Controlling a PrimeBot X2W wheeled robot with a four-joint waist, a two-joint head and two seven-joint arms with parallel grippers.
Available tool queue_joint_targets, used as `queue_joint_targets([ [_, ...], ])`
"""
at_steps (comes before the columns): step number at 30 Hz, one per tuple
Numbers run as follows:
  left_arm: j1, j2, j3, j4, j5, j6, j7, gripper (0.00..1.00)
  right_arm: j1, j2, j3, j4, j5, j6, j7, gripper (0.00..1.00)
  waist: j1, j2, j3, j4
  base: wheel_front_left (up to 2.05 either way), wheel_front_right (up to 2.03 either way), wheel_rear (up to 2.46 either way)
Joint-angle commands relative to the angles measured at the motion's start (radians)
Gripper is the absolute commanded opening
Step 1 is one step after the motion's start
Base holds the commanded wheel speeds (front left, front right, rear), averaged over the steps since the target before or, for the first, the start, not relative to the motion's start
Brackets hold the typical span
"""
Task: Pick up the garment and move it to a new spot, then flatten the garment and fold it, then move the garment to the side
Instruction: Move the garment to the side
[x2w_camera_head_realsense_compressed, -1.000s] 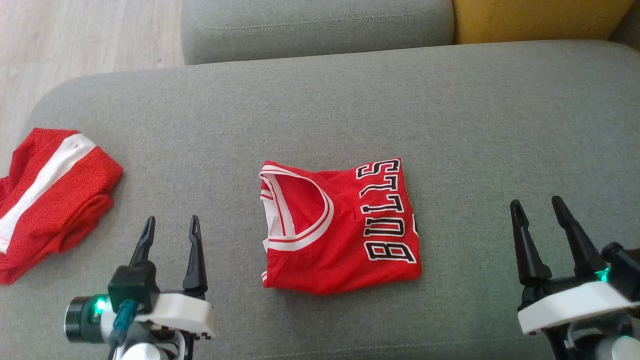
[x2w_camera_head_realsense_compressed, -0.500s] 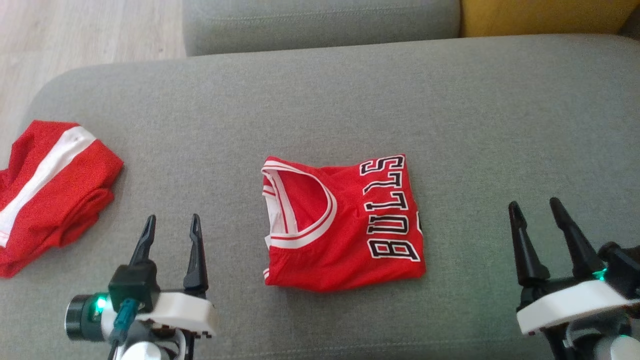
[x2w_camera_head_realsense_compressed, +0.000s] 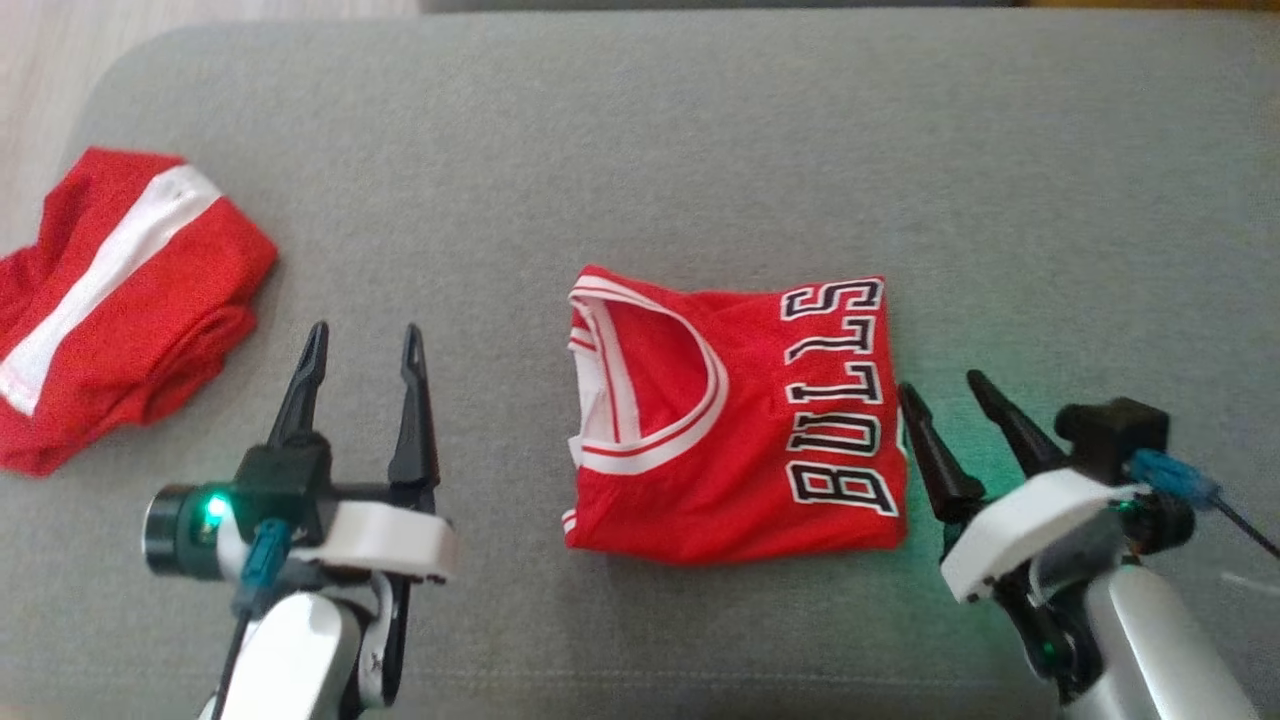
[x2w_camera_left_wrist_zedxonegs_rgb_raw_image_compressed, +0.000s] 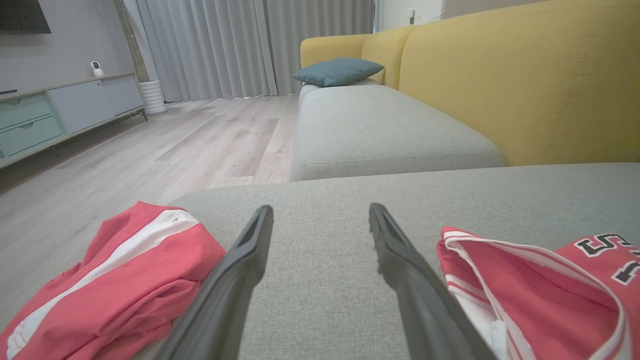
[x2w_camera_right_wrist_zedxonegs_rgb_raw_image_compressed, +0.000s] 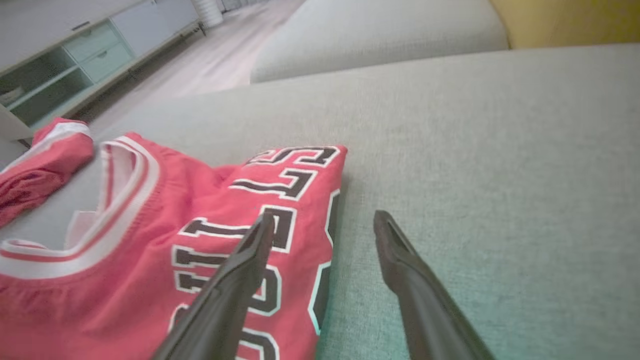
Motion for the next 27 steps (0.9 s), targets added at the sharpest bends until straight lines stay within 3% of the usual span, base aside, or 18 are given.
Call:
queue_joint_targets([
  [1,-0.055,0.003,0.029,-0.022,0.012,-0.003,-0.012,1.00,-0.042,-0.022,0.030,0.007,0.011,0.004,0.006,1.00,0.0000,0.0000,0.024,0.027,0.00,0.00,0.00],
  [9,-0.089,-0.022,0.021,0.002,0.021,-0.016,-0.020,1.00,-0.139,-0.034,0.113,0.242,0.088,0.004,0.103,1.00,0.0000,0.0000,0.039,0.059,0.00,0.00,0.00],
  [10,-0.089,-0.024,0.022,0.003,0.022,-0.017,-0.020,1.00,-0.145,-0.036,0.126,0.256,0.102,0.004,0.121,0.92,0.0000,0.0000,0.040,0.059,0.00,0.00,0.00],
  [12,-0.088,-0.026,0.025,0.004,0.023,-0.017,-0.021,1.00,-0.157,-0.041,0.148,0.268,0.135,0.004,0.140,0.00,0.0000,0.0000,0.041,0.056,0.00,0.00,0.00],
  [19,-0.087,-0.026,0.037,-0.009,0.036,-0.017,-0.021,1.00,-0.186,-0.100,0.178,0.186,0.134,0.004,0.079,0.00,0.0000,0.0000,0.047,0.023,0.00,0.00,0.00],
  [27,-0.083,-0.017,0.051,-0.027,0.049,-0.022,-0.021,1.00,-0.185,-0.184,0.135,-0.045,0.039,0.004,0.047,0.00,0.0000,0.0000,0.048,-0.095,0.00,0.00,0.00],
])
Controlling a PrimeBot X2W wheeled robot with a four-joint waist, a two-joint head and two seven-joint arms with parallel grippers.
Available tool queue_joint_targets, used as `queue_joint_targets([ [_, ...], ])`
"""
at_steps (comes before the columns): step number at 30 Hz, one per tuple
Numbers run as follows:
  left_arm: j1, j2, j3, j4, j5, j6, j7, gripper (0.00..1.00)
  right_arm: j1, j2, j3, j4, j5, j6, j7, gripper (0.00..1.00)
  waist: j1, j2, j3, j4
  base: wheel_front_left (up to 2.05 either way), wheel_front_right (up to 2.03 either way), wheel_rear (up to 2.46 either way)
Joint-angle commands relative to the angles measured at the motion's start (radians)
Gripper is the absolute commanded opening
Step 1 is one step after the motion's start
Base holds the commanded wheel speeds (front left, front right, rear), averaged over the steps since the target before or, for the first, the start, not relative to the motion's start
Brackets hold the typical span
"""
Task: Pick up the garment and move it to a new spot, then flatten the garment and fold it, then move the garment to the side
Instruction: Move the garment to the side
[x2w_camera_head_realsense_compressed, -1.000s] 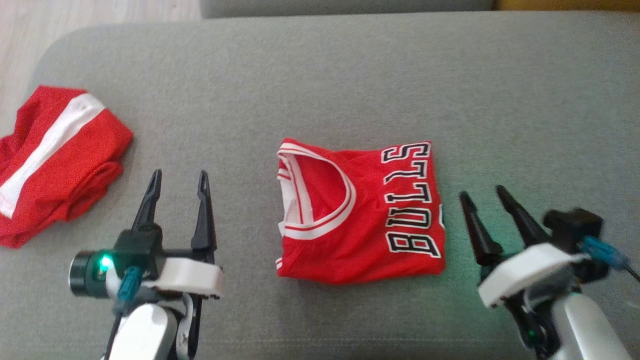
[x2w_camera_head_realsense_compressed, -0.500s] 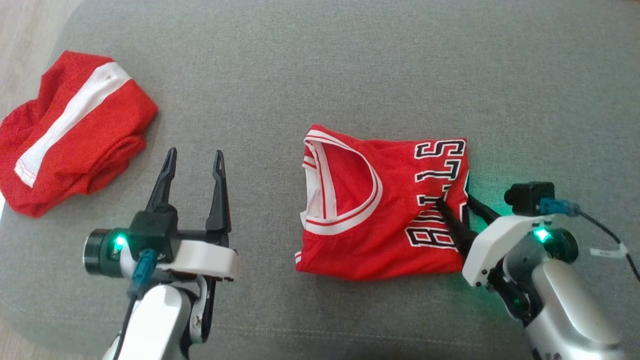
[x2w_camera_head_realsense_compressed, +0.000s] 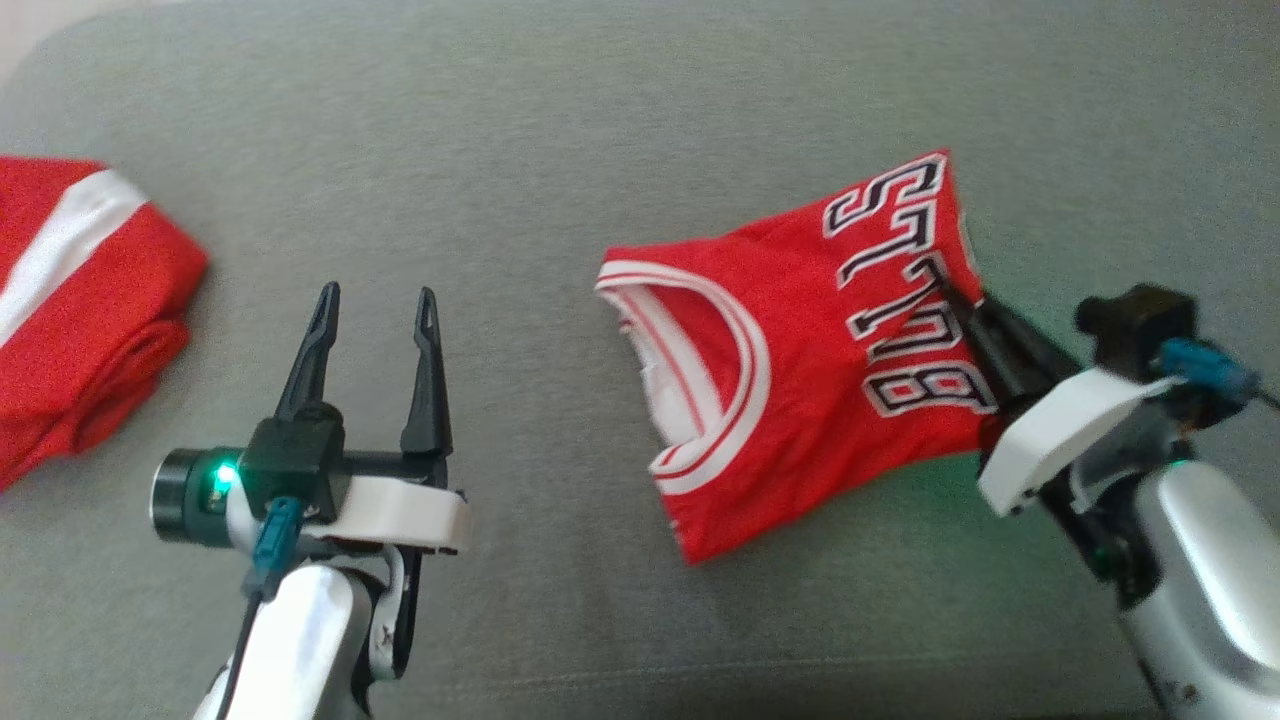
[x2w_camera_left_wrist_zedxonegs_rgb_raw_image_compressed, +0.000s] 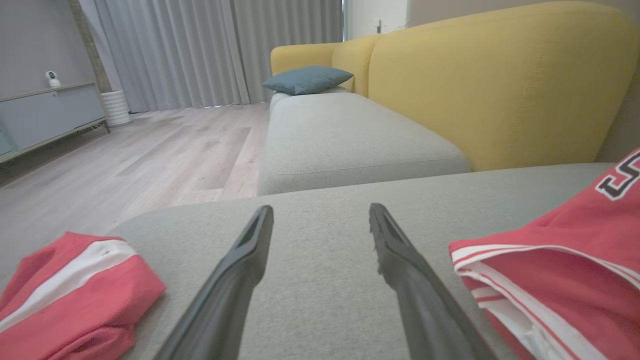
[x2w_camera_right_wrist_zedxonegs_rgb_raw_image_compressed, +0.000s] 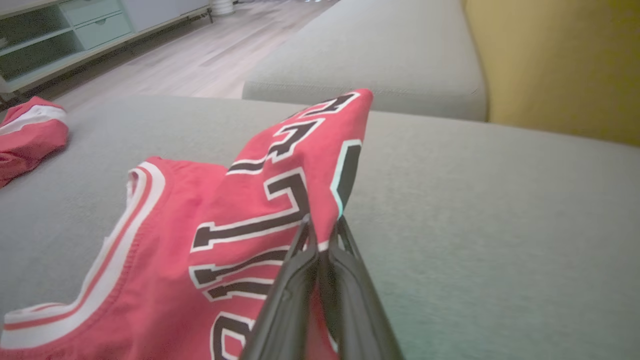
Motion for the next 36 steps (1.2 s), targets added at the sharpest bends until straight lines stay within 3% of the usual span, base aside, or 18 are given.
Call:
queue_joint_targets([
  [1,-0.035,0.018,0.042,-0.039,0.011,-0.002,-0.012,1.00,-0.008,-0.025,-0.009,-0.056,-0.009,0.004,-0.002,0.00,0.0000,0.0000,0.003,-0.052,0.00,0.00,0.00],
  [9,-0.083,0.020,0.016,-0.053,0.034,-0.025,-0.012,1.00,-0.028,-0.068,-0.082,-0.114,-0.034,0.004,0.016,0.00,0.0000,0.0000,0.051,-0.174,0.00,0.00,0.00],
  [15,-0.146,0.016,-0.024,-0.062,0.060,-0.049,0.000,1.00,-0.110,-0.139,-0.164,-0.008,-0.035,0.004,-0.028,0.00,0.0000,0.0000,0.111,-0.231,0.00,0.00,0.00],
  [24,-0.261,0.007,-0.082,-0.072,0.103,-0.089,0.020,1.00,-0.239,-0.248,-0.293,0.173,-0.044,0.004,-0.100,0.00,0.0000,0.0000,0.218,-0.262,0.00,0.00,0.00],
  [36,-0.371,0.001,-0.122,-0.080,0.144,-0.115,0.032,1.00,-0.346,-0.256,-0.390,0.340,-0.088,0.004,-0.173,0.00,0.0000,0.0000,0.335,-0.262,0.00,0.00,0.00],
])
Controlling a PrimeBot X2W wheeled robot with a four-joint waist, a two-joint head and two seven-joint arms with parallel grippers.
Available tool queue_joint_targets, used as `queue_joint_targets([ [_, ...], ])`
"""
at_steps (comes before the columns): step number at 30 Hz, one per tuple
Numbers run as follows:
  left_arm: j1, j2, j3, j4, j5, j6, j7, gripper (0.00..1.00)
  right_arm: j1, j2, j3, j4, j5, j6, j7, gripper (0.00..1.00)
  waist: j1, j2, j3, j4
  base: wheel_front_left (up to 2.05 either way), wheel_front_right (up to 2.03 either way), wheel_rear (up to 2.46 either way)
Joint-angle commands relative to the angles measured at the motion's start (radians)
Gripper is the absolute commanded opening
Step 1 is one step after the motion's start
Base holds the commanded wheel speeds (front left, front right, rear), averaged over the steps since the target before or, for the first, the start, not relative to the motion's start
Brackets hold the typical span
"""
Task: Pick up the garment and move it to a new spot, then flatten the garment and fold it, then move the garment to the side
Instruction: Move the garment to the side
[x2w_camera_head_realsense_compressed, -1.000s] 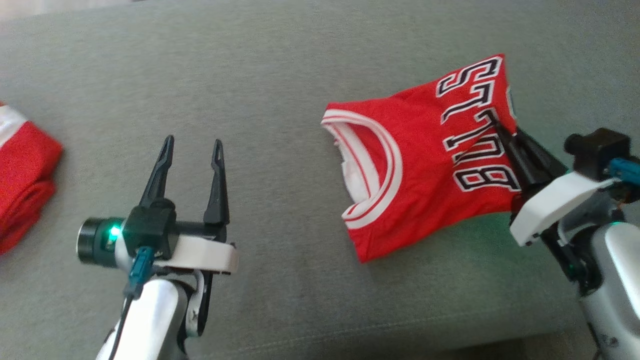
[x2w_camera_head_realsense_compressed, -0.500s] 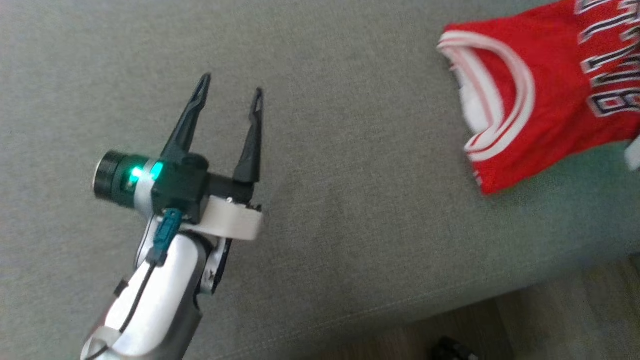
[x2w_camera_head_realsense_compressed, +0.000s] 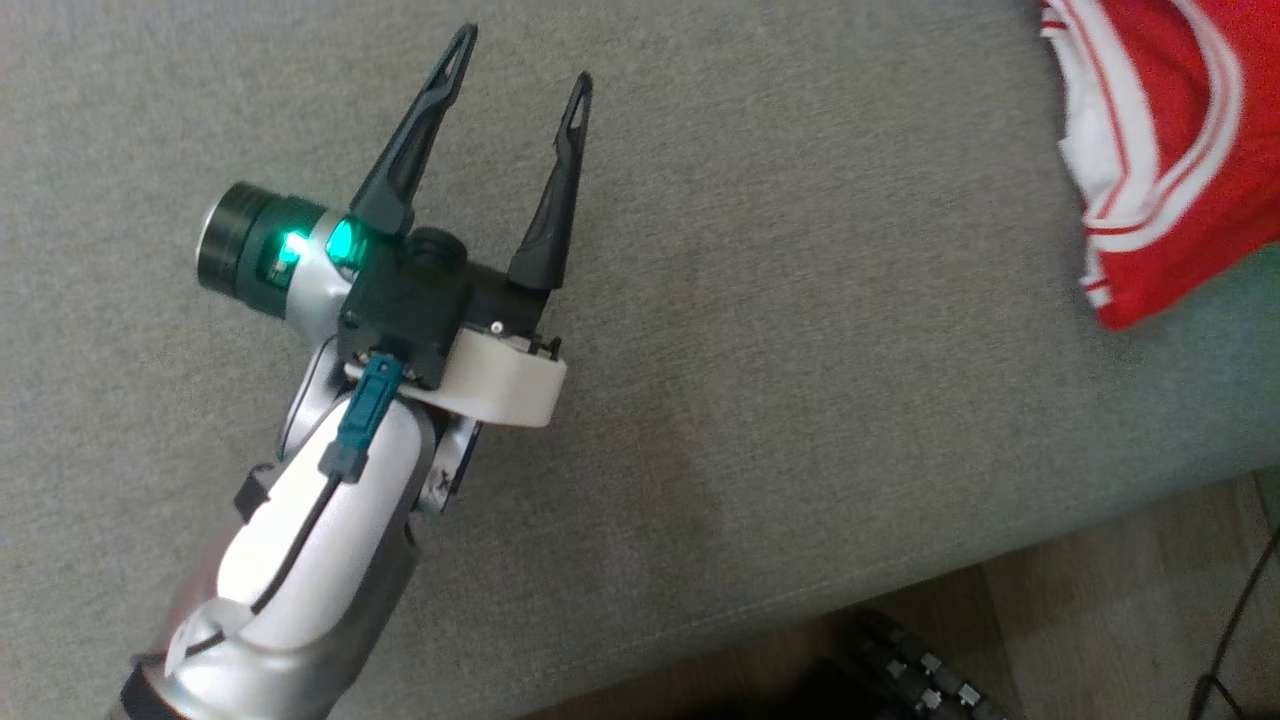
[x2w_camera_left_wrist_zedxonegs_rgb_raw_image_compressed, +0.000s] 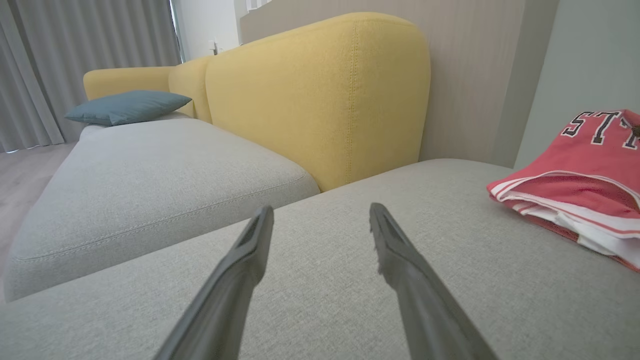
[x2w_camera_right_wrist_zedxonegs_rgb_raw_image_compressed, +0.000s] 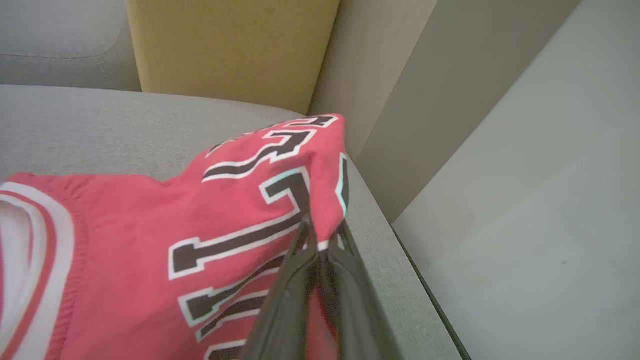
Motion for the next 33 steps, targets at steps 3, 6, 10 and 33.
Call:
queue_joint_targets([
  [3,-0.043,0.003,0.012,-0.035,0.015,-0.004,0.001,1.00,-0.034,-0.031,-0.032,0.022,-0.026,0.004,-0.023,0.00,-0.0001,0.0000,0.042,0.013,0.00,0.00,0.00],
  [6,-0.059,-0.001,0.004,-0.025,0.016,-0.007,-0.007,1.00,-0.050,-0.011,-0.070,0.059,-0.095,0.004,-0.081,0.73,-0.0001,0.0000,0.056,0.023,0.00,0.00,0.00],
  [10,-0.059,-0.004,0.002,-0.008,0.009,-0.007,-0.015,1.00,-0.045,0.028,-0.141,0.098,-0.167,0.004,-0.143,1.00,-0.0001,0.0000,0.041,0.030,0.00,0.00,0.00],
  [33,0.174,0.012,0.085,0.031,-0.102,0.095,-0.038,1.00,0.365,0.388,0.004,-0.403,-0.141,0.004,-0.193,1.00,-0.0001,0.0000,-0.226,0.139,0.00,0.00,0.00],
])
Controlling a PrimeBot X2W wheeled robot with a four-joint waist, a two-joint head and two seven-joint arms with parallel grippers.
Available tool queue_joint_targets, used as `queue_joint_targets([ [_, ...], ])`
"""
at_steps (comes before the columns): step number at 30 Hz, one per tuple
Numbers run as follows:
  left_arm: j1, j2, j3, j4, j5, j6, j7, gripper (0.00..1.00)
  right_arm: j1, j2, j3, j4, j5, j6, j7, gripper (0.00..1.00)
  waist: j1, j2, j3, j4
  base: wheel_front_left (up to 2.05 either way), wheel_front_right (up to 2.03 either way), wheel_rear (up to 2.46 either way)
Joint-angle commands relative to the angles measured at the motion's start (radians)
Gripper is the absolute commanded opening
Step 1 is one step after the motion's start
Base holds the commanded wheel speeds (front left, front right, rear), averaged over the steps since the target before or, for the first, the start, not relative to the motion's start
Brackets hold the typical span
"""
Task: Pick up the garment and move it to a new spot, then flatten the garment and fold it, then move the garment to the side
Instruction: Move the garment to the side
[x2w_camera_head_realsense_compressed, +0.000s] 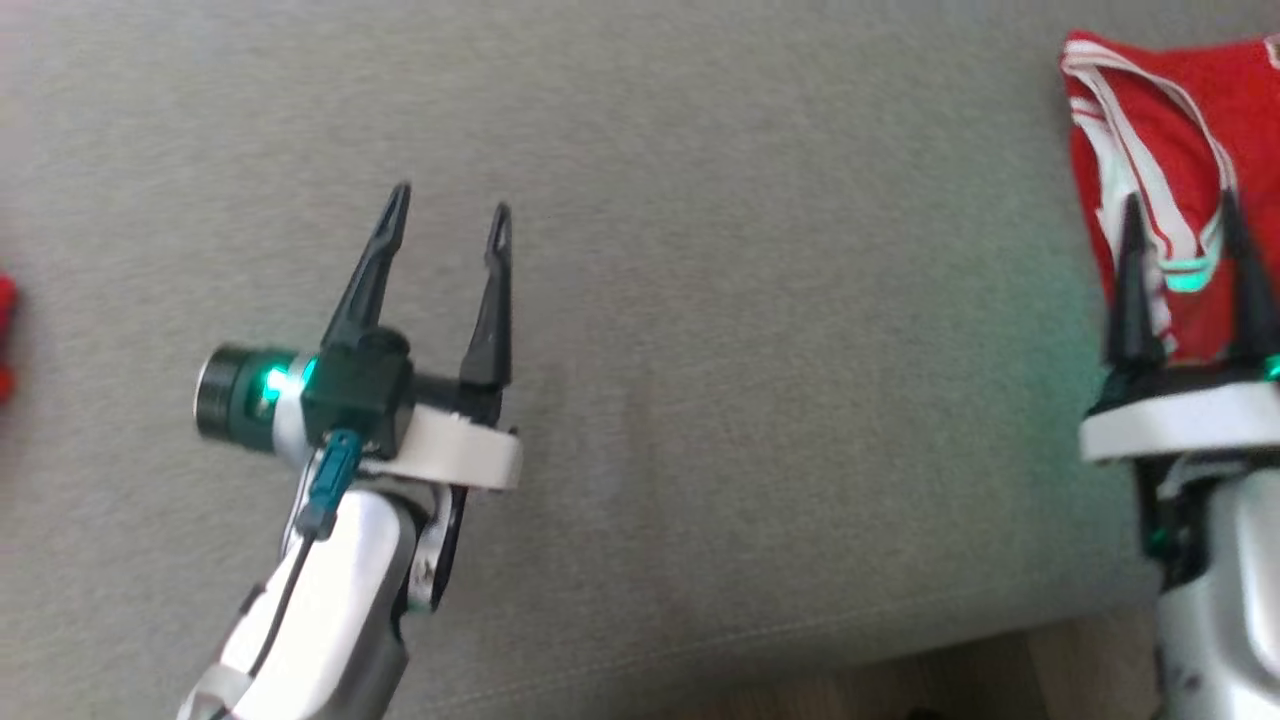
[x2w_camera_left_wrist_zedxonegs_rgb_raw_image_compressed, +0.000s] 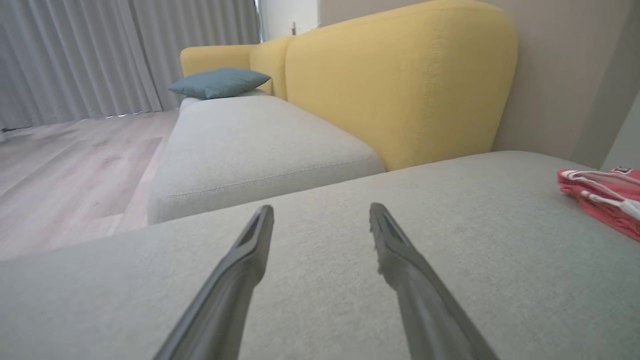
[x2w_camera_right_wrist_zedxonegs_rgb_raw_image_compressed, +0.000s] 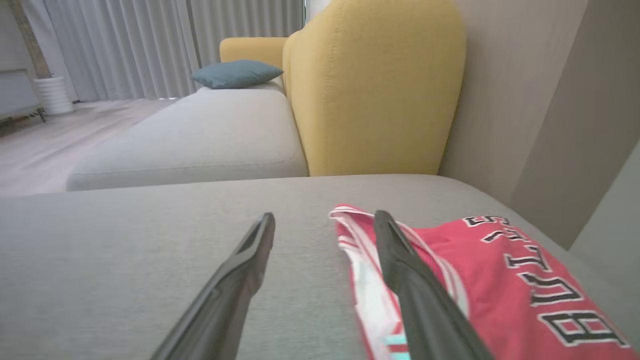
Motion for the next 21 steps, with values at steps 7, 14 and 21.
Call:
queue_joint_targets([
  [7,0.084,0.024,0.095,-0.030,-0.047,0.051,-0.011,1.00,0.107,0.057,0.082,-0.185,0.014,0.004,0.070,1.00,0.0000,0.0000,-0.102,0.116,0.00,0.00,0.00],
  [14,0.175,0.049,0.132,-0.025,-0.072,0.070,-0.012,1.00,0.189,0.079,0.094,-0.264,0.011,0.004,0.122,1.00,0.0000,0.0000,-0.171,0.155,0.00,0.00,0.00],
  [21,0.247,0.063,0.142,-0.011,-0.098,0.067,-0.012,1.00,0.278,0.090,0.101,-0.314,0.005,0.004,0.164,1.00,0.0000,0.0000,-0.238,0.152,0.00,0.00,0.00],
])
